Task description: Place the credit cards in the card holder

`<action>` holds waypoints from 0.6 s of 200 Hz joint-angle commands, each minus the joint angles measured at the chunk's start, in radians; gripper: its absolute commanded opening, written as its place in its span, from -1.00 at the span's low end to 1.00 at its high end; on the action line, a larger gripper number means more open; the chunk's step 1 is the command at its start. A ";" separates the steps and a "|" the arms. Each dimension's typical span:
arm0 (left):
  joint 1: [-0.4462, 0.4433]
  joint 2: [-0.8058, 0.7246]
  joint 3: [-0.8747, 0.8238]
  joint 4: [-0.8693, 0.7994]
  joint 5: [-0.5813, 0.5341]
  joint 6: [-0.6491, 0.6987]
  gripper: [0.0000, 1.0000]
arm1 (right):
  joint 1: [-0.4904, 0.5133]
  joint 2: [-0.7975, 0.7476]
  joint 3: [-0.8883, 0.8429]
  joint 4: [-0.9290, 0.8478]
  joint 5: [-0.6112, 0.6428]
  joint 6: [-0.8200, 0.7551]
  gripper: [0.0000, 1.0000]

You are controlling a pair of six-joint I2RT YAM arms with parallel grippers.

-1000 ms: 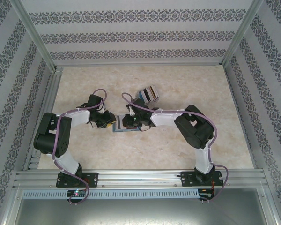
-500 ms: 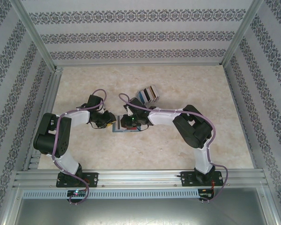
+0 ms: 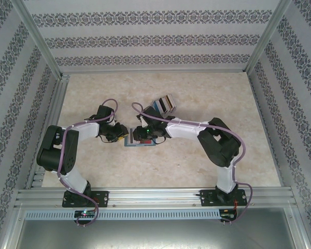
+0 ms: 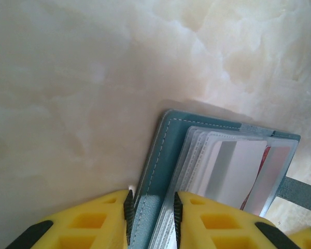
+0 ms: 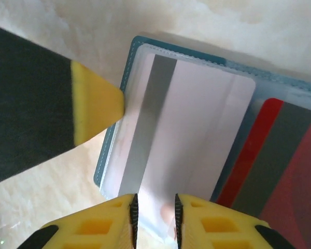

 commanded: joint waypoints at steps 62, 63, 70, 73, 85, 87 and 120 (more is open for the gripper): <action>0.002 -0.008 0.009 -0.053 -0.014 0.013 -0.40 | -0.160 -0.249 -0.169 -0.093 0.062 -0.086 -0.30; 0.003 -0.008 0.010 -0.053 -0.013 0.013 -0.40 | -0.162 -0.249 -0.169 -0.095 0.062 -0.088 -0.30; 0.002 -0.008 0.012 -0.054 -0.013 0.013 -0.40 | -0.166 -0.251 -0.172 -0.110 0.070 -0.096 -0.30; 0.002 -0.008 0.012 -0.054 -0.013 0.013 -0.40 | -0.167 -0.251 -0.172 -0.115 0.073 -0.099 -0.29; 0.002 -0.009 0.009 -0.056 -0.014 0.013 -0.40 | -0.168 -0.251 -0.175 -0.133 0.083 -0.111 -0.26; 0.003 -0.009 0.009 -0.056 -0.015 0.013 -0.40 | -0.167 -0.251 -0.175 -0.136 0.083 -0.112 -0.25; 0.003 -0.010 0.005 -0.053 -0.016 0.010 -0.40 | -0.164 -0.240 -0.182 -0.184 0.119 -0.136 -0.20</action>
